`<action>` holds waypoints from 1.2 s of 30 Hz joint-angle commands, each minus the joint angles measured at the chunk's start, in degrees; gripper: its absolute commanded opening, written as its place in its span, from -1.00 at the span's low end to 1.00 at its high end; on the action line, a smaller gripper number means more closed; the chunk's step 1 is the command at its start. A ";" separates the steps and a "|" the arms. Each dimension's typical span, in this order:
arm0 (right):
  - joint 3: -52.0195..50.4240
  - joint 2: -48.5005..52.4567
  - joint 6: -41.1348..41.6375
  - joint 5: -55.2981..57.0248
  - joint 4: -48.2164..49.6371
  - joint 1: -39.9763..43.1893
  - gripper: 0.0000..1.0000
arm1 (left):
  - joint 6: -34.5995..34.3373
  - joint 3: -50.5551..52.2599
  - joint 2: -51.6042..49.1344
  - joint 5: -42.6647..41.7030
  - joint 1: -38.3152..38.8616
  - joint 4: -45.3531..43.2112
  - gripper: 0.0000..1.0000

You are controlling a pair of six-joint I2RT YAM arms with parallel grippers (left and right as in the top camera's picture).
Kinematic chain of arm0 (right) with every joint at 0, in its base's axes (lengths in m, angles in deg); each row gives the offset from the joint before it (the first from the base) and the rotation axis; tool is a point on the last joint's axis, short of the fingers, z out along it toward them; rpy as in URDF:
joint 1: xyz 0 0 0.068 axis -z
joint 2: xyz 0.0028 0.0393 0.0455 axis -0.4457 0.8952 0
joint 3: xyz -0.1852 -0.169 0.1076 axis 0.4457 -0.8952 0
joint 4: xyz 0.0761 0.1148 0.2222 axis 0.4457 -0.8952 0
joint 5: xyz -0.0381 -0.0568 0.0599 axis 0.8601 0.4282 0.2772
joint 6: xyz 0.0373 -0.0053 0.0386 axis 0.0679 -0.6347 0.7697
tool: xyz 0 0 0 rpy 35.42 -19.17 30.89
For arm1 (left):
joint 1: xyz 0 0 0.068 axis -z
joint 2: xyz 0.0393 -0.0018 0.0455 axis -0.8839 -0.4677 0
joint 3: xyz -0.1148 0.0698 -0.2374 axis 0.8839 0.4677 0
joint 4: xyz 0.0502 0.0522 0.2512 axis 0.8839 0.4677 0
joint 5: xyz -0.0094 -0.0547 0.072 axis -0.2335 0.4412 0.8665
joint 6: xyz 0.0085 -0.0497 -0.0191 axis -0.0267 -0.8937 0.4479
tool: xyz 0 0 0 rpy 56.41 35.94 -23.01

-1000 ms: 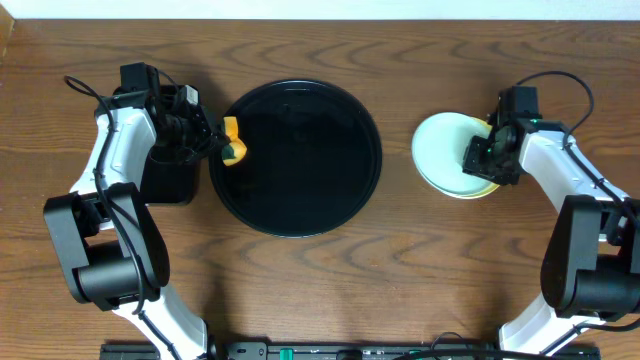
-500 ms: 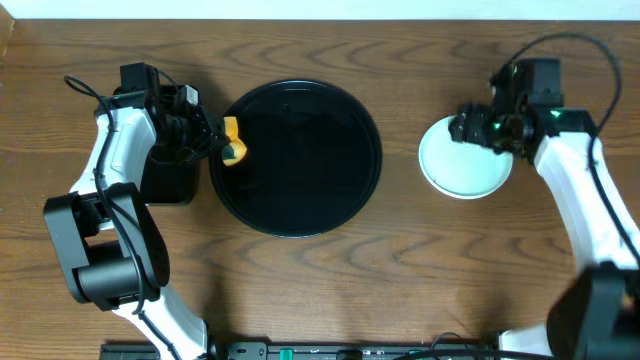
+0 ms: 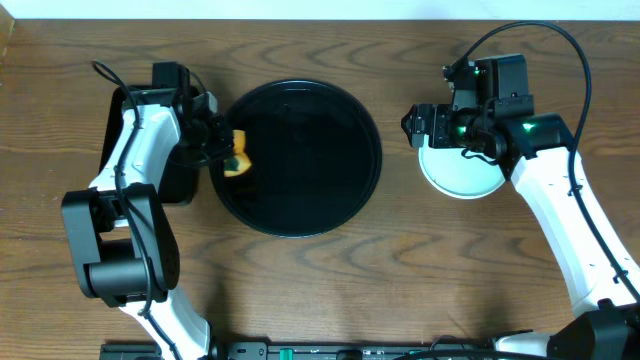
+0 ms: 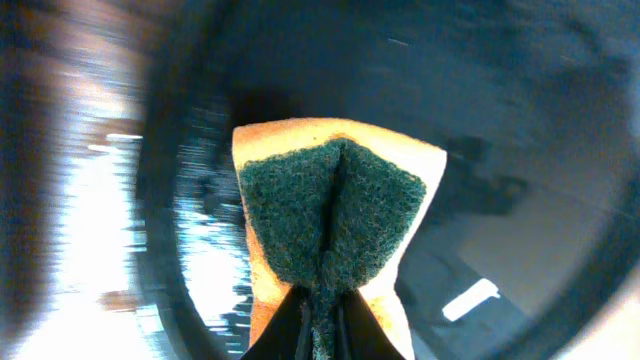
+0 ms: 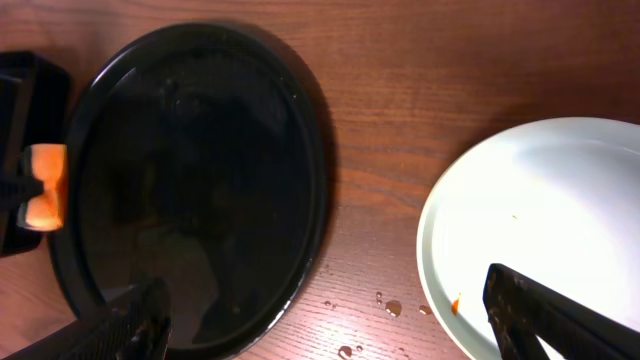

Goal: Clean dirty plates on tray and stack at the side
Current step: 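Move left gripper to the small black tray and drop the sponge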

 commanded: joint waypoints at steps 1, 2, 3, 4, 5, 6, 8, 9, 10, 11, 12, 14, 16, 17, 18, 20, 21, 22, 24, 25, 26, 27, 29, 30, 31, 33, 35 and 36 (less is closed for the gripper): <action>0.15 0.26 -0.15 0.44 0.00 -0.48 0.95 | -0.28 -3.78 3.61 11.23 -1.81 0.55 -0.85; 0.15 0.26 -0.15 0.44 0.02 -0.48 0.95 | -0.28 -4.46 4.37 13.38 -2.16 0.61 -0.85; 0.15 0.26 -0.15 0.44 0.02 -0.46 0.95 | -0.28 -5.01 5.27 15.91 -2.54 0.59 -0.85; 0.15 0.26 -0.15 0.44 0.02 -0.48 0.95 | -0.31 -5.46 6.10 18.62 -2.91 0.52 -0.85; 0.15 0.28 -0.15 0.42 0.02 -0.48 0.96 | -0.28 -5.90 6.99 21.66 -3.41 0.35 -0.85; 0.15 0.28 -0.15 0.42 0.02 -0.48 0.96 | -0.28 -6.01 7.69 24.09 -3.80 -0.02 -0.85; 0.15 0.28 -0.15 0.42 0.00 -0.55 0.95 | -0.07 -6.01 8.37 28.59 -4.63 -0.83 -0.85; 0.15 0.28 -0.15 0.42 -0.02 -0.57 0.96 | -0.07 -6.01 8.35 29.94 -4.94 -1.05 -0.85; 0.15 0.28 -0.15 0.42 -0.04 -0.57 0.95 | 0.00 -5.99 8.04 30.62 -5.20 -1.18 -0.85; 0.15 0.28 -0.15 0.42 -0.07 -0.57 0.96 | 0.17 -5.97 7.65 30.71 -5.44 -1.36 -0.85; 0.15 0.28 -0.15 0.42 -0.07 -0.57 0.95 | 0.17 -5.90 7.06 30.71 -5.62 -1.62 -0.85; 0.15 0.28 -0.15 0.42 -0.11 -0.57 0.96 | 0.17 -5.68 5.92 30.75 -5.81 -2.29 -0.77; 0.15 0.28 -0.15 0.42 -0.28 -0.57 0.95 | 0.13 -5.68 4.74 30.75 -5.99 -2.69 -0.56; 0.15 0.28 -0.17 0.42 -0.48 -0.57 0.95 | 0.13 -5.68 4.24 30.75 -6.03 -2.71 -0.39; 0.15 0.28 -0.17 0.42 -0.68 -0.57 0.96 | 0.13 -5.68 3.87 30.73 -6.14 -2.69 -0.22; 0.15 0.28 -0.20 0.42 -1.18 -0.57 0.96 | 0.13 -5.68 3.23 30.73 -6.36 -2.69 0.03; 0.15 0.28 -0.22 0.42 -1.36 -0.57 0.96 | 0.09 -5.68 2.99 30.67 -6.47 -2.69 0.10; 0.15 0.28 -0.39 0.42 -1.55 -0.57 0.96 | 0.07 -5.68 2.99 30.64 -6.51 -2.71 0.18; 0.15 0.28 -0.76 0.42 -1.70 -0.57 0.96 | 0.09 -5.79 3.13 30.64 -6.51 -2.86 0.35; 0.15 0.28 -0.87 0.42 -1.68 -0.57 0.95 | 0.09 -5.95 3.32 30.47 -6.51 -2.73 0.39; 0.15 0.28 -0.96 0.42 -1.66 -0.57 0.95 | 0.07 -6.12 3.63 30.36 -6.51 -2.58 0.41; 0.15 0.26 -1.01 0.39 -1.66 -0.57 0.93 | 0.07 -6.40 4.28 29.83 -6.51 -2.08 0.43; 0.15 0.22 -1.03 0.42 -1.66 -0.57 0.92 | -0.35 -7.04 5.79 29.77 -6.49 -0.63 0.45; 0.17 0.17 -1.03 0.42 -1.66 -0.57 0.92 | -0.33 -7.39 6.75 29.33 -6.43 0.20 0.45; 0.17 0.04 -1.03 0.39 -1.68 -0.57 0.91 | -0.35 -7.69 8.07 28.09 -6.38 1.22 0.46; 0.17 -0.35 -1.03 0.39 -1.73 -0.57 0.91 | -0.35 -7.74 10.54 24.83 -6.38 2.73 0.47; 0.17 -1.42 -1.01 0.42 -1.77 -0.57 0.91 | -0.33 -7.74 13.55 19.74 -6.38 4.76 0.47; 0.17 -2.19 -1.01 0.42 -1.81 -0.57 0.92 | -0.35 -7.74 14.84 17.49 -6.38 5.73 0.49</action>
